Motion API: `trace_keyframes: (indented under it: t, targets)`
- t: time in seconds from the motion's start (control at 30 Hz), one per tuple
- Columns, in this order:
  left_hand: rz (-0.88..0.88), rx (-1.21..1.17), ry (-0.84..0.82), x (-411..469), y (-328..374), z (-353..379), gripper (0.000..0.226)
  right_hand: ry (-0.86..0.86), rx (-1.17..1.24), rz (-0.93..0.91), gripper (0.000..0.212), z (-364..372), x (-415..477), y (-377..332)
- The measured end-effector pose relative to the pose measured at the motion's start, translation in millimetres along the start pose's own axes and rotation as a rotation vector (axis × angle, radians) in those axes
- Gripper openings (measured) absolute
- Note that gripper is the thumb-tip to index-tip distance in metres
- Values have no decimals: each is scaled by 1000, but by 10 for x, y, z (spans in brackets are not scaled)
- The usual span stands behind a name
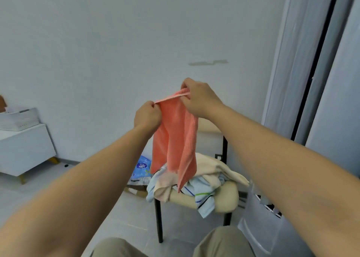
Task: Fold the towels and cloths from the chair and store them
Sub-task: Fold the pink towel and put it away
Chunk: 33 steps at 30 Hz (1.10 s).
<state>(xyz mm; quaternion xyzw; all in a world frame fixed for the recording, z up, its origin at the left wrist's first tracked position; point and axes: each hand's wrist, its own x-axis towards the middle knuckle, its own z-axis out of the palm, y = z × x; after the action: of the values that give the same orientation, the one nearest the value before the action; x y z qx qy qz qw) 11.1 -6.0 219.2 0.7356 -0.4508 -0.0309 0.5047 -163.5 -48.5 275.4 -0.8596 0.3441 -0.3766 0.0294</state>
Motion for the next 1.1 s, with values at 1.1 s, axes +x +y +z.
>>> trace_keyframes:
  t: [1.1]
  targets:
    - [45, 808, -252, -285, -1137, -1190, 13, -12, 75, 917, 33, -210, -151, 223]
